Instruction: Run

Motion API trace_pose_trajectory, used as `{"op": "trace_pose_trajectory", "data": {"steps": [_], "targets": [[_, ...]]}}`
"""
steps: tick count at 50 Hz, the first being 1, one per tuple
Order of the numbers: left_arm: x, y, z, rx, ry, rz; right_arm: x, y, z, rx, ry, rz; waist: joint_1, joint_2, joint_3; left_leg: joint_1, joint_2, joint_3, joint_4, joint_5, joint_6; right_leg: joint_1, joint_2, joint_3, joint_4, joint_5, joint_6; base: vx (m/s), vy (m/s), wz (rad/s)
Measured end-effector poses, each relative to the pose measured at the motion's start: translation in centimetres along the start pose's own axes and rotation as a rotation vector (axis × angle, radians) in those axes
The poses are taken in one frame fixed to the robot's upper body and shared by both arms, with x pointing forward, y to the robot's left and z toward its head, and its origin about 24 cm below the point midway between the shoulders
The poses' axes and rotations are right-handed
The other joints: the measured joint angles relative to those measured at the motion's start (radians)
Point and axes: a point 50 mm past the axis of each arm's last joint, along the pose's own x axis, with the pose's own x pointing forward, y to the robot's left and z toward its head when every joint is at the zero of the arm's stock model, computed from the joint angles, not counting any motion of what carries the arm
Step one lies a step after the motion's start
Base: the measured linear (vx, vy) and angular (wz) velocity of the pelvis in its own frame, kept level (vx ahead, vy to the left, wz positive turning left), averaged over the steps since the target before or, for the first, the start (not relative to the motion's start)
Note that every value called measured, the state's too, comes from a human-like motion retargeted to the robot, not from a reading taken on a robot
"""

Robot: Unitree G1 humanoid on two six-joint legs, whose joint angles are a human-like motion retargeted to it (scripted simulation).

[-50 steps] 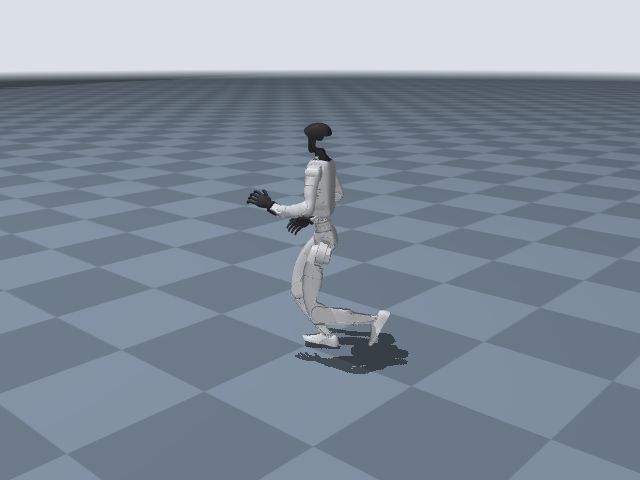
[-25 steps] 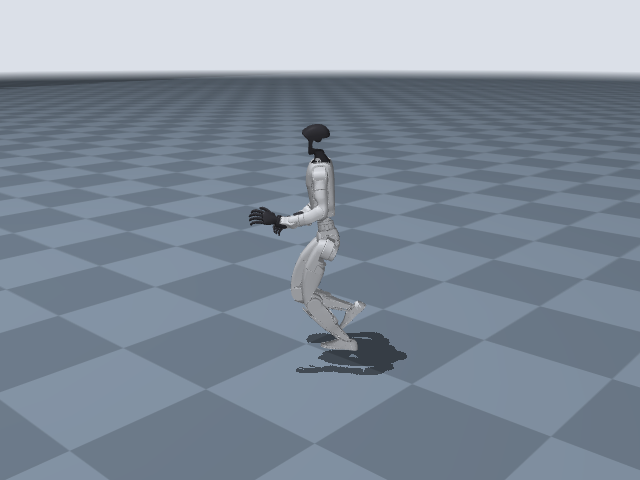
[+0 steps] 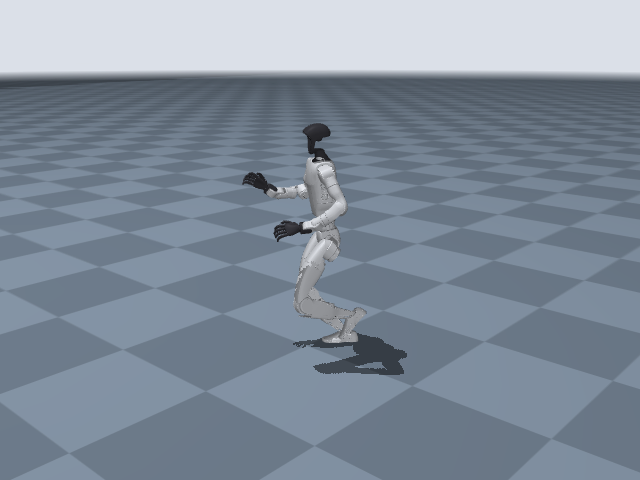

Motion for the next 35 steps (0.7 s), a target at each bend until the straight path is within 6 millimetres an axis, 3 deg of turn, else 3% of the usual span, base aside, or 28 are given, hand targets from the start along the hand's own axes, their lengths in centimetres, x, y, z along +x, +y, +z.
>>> {"op": "trace_pose_trajectory", "data": {"steps": [2, 5, 8, 10, 12, 15, 18, 20, 23, 25, 27, 30, 31, 33, 35], "targets": [[-2.3, 0.8, -1.3, -0.002, 0.062, -0.019, 1.5, 0.0, 2.6, 0.076, -0.110, -0.034, 0.030, -0.049, -0.007, -0.067, -0.072, 0.053, -0.153, -0.001, -0.002, 0.072, -0.048, 0.024, -0.046, 0.083, 0.071, 0.03, 0.09, 0.56], [-4.9, 1.5, -2.6, -0.026, 0.142, -0.035, 1.8, 0.4, 4.9, 0.160, -0.194, -0.018, 0.070, -0.113, -0.021, -0.114, -0.203, 0.114, -0.455, 0.028, -0.043, 0.162, -0.129, 0.038, -0.084, 0.251, 0.191, 0.04, 0.10, 0.50], [-6.5, 1.4, -3.2, -0.075, 0.198, -0.040, 0.5, 1.3, 5.2, 0.193, -0.201, 0.061, 0.086, -0.159, -0.043, -0.100, -0.347, 0.134, -0.808, 0.117, -0.125, 0.215, -0.222, 0.027, -0.063, 0.420, 0.284, 0.03, 0.07, 0.57], [-6.7, 1.1, -3.1, -0.117, 0.217, -0.025, -0.4, 2.0, 4.9, 0.194, -0.182, 0.110, 0.080, -0.178, -0.060, -0.072, -0.435, 0.130, -1.016, 0.174, -0.161, 0.231, -0.284, 0.009, -0.015, 0.491, 0.311, 0.00, 0.06, 0.56], [-6.1, 0.9, -2.6, -0.143, 0.195, 0.002, -1.9, 2.7, 3.7, 0.179, -0.122, 0.170, 0.063, -0.191, -0.069, -0.045, -0.494, 0.119, -1.095, 0.192, -0.162, 0.234, -0.343, -0.008, 0.085, 0.519, 0.314, -0.01, 0.06, 0.41], [-4.0, 1.0, -1.2, -0.138, 0.106, 0.064, -5.2, 4.0, 0.8, 0.118, 0.043, 0.287, 0.023, -0.207, -0.066, -0.020, -0.539, 0.106, -0.988, 0.117, -0.104, 0.212, -0.432, -0.033, 0.320, 0.516, 0.287, -0.02, 0.06, 0.21], [0.9, 2.6, 0.9, -0.071, -0.042, 0.210, -10.3, 4.9, -3.7, -0.001, 0.295, 0.441, -0.039, -0.221, -0.021, 0.051, -0.572, 0.088, -0.834, -0.061, -0.009, 0.115, -0.495, -0.013, 0.591, 0.457, 0.233, -0.04, 0.07, 0.06], [4.6, 4.5, 3.2, -0.028, -0.162, 0.342, -14.6, 4.7, -6.4, -0.086, 0.476, 0.552, -0.089, -0.218, 0.010, 0.139, -0.565, 0.063, -0.797, -0.169, 0.003, 0.003, -0.498, 0.009, 0.720, 0.395, 0.187, -0.03, 0.01, -0.02], [8.8, 7.5, 8.1, -0.047, -0.353, 0.527, -19.8, 2.4, -8.5, -0.177, 0.664, 0.664, -0.164, -0.160, 0.027, 0.343, -0.559, 0.024, -0.915, -0.200, -0.016, -0.199, -0.450, 0.024, 0.727, 0.329, 0.148, 0.01, 0.04, -0.08], [9.6, 8.7, 10.9, -0.088, -0.472, 0.580, -22.3, 0.2, -8.5, -0.200, 0.739, 0.706, -0.214, -0.091, 0.023, 0.494, -0.523, -0.004, -1.022, -0.137, -0.085, -0.278, -0.393, -0.023, 0.596, 0.303, 0.139, 0.08, -0.01, -0.09], [9.3, 8.9, 12.9, -0.139, -0.576, 0.563, -23.9, -1.9, -8.1, -0.203, 0.799, 0.720, -0.265, -0.024, 0.007, 0.616, -0.468, -0.026, -1.101, 0.017, -0.185, -0.303, -0.327, -0.083, 0.358, 0.294, 0.147, 0.10, -0.11, 0.12], [8.3, 7.9, 14.9, -0.195, -0.707, 0.459, -25.0, -4.2, -7.2, -0.186, 0.851, 0.689, -0.298, 0.075, -0.024, 0.688, -0.339, -0.039, -1.032, 0.270, -0.315, -0.284, -0.174, -0.136, -0.078, 0.322, 0.187, 0.03, -0.12, 0.15], [7.9, 7.3, 15.1, -0.195, -0.725, 0.415, -24.8, -4.4, -6.9, -0.175, 0.845, 0.656, -0.291, 0.105, -0.032, 0.672, -0.285, -0.034, -0.937, 0.324, -0.328, -0.268, -0.126, -0.149, -0.182, 0.339, 0.188, -0.04, -0.09, 0.02], [7.3, 5.8, 14.7, -0.189, -0.715, 0.332, -23.5, -4.1, -6.5, -0.151, 0.796, 0.589, -0.266, 0.134, -0.043, 0.643, -0.195, -0.009, -0.723, 0.377, -0.312, -0.245, -0.071, -0.156, -0.241, 0.322, 0.165, -0.05, -0.08, -0.03], [6.8, 4.0, 13.0, -0.161, -0.630, 0.250, -20.6, -3.2, -6.3, -0.127, 0.688, 0.511, -0.222, 0.142, -0.036, 0.586, -0.099, 0.009, -0.464, 0.345, -0.253, -0.211, -0.038, -0.153, -0.171, 0.242, 0.093, -0.04, -0.09, -0.07]]}}
